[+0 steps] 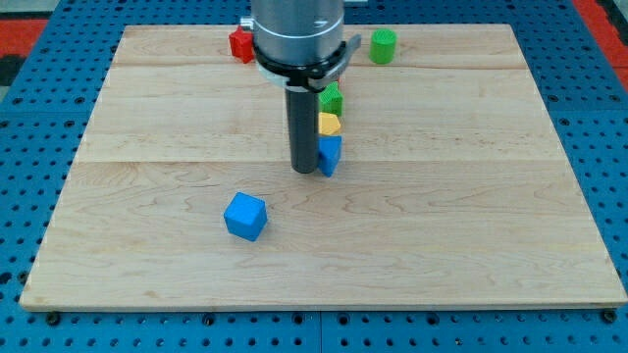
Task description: Move the cube bottom right of the triangle
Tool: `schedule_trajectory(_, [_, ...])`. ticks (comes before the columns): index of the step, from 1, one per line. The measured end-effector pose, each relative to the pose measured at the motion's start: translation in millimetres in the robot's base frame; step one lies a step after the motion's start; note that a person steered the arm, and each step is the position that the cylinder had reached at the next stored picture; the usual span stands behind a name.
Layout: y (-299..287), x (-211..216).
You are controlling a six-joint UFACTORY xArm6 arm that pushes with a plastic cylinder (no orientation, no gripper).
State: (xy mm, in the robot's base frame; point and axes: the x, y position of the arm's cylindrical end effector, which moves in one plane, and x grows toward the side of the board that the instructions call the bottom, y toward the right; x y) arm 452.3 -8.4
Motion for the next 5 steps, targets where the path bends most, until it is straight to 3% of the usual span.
schedule_trajectory(2, [-132.0,32.2])
schedule_trajectory(3, [-111.6,67.1])
schedule_trajectory(5, [-20.5,93.3])
